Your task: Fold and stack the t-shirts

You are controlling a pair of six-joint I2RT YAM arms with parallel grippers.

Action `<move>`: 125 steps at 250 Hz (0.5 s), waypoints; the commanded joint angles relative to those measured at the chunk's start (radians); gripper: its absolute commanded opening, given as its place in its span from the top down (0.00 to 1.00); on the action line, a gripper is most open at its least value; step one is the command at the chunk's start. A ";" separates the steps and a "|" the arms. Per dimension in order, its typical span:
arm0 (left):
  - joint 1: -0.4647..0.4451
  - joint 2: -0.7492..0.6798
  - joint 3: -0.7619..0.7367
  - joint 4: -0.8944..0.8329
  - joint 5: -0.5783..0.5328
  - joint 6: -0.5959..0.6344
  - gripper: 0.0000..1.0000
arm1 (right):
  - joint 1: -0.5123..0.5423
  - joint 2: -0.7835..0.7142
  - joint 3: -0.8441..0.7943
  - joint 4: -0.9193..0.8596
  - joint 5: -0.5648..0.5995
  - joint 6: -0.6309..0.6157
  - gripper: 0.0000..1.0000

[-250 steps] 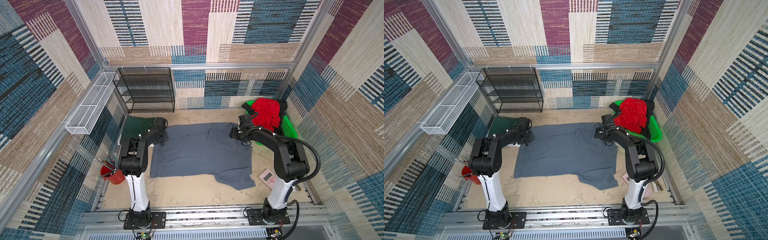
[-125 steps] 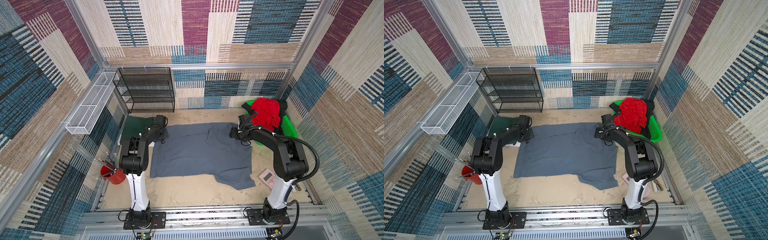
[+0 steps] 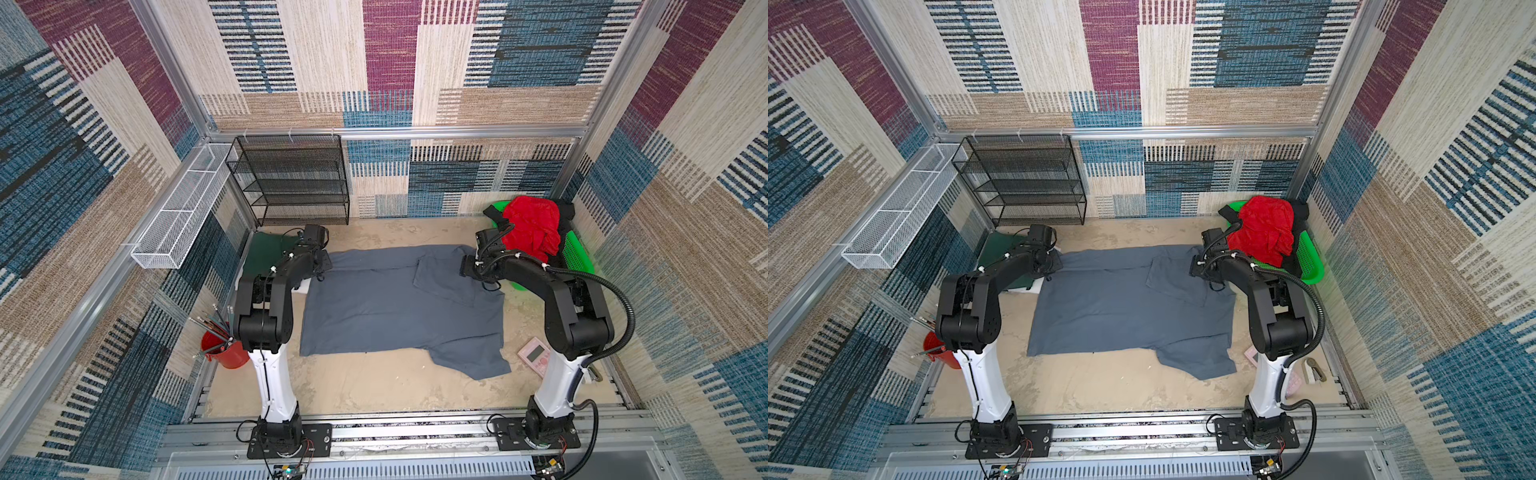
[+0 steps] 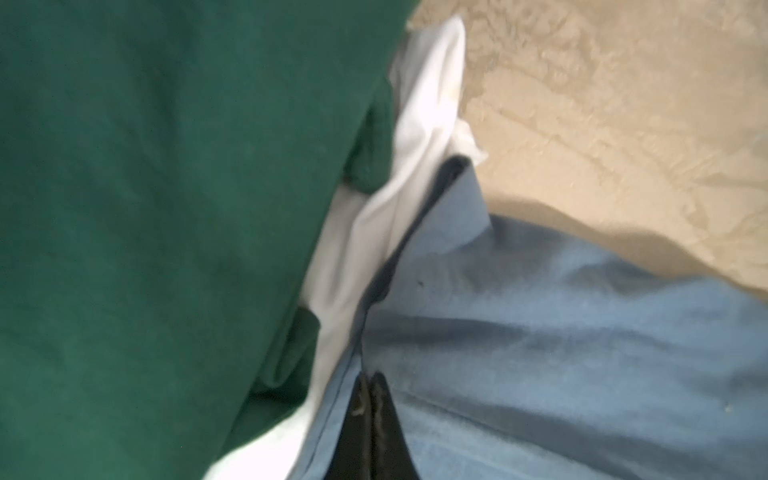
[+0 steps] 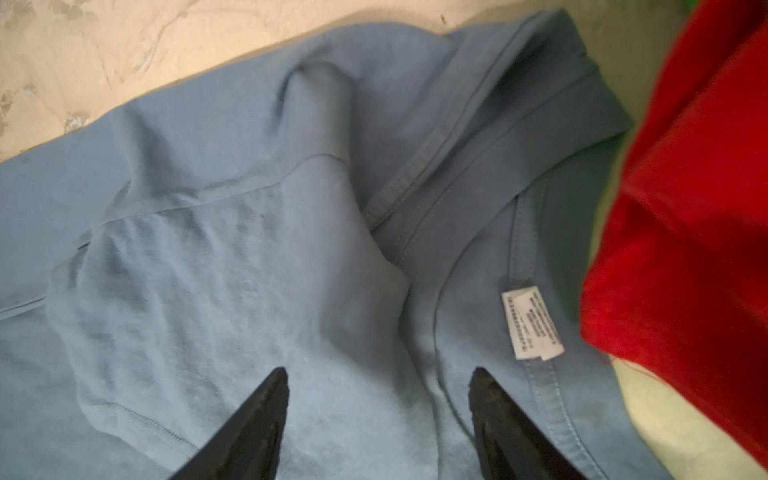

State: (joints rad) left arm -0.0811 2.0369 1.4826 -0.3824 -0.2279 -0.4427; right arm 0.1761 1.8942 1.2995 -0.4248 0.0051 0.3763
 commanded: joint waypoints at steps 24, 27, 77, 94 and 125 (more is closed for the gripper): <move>0.023 0.005 0.023 -0.006 0.011 -0.007 1.00 | -0.009 0.009 0.010 -0.008 0.022 -0.004 0.30; 0.024 0.003 0.021 -0.004 0.014 -0.008 1.00 | -0.009 0.010 0.011 -0.008 0.023 -0.003 0.30; 0.035 0.026 0.050 -0.014 0.033 -0.012 1.00 | -0.019 0.014 0.009 -0.012 0.025 -0.005 0.30; 0.037 0.039 0.068 -0.025 0.039 -0.011 1.00 | -0.024 0.014 0.007 -0.014 0.029 -0.003 0.30; 0.043 0.052 0.092 -0.031 0.051 -0.013 1.00 | -0.036 0.014 0.021 -0.008 0.012 -0.004 0.30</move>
State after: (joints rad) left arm -0.0456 2.0789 1.5475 -0.3897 -0.1963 -0.4465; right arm 0.1493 1.9076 1.3045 -0.4362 0.0109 0.3759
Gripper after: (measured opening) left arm 0.050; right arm 0.702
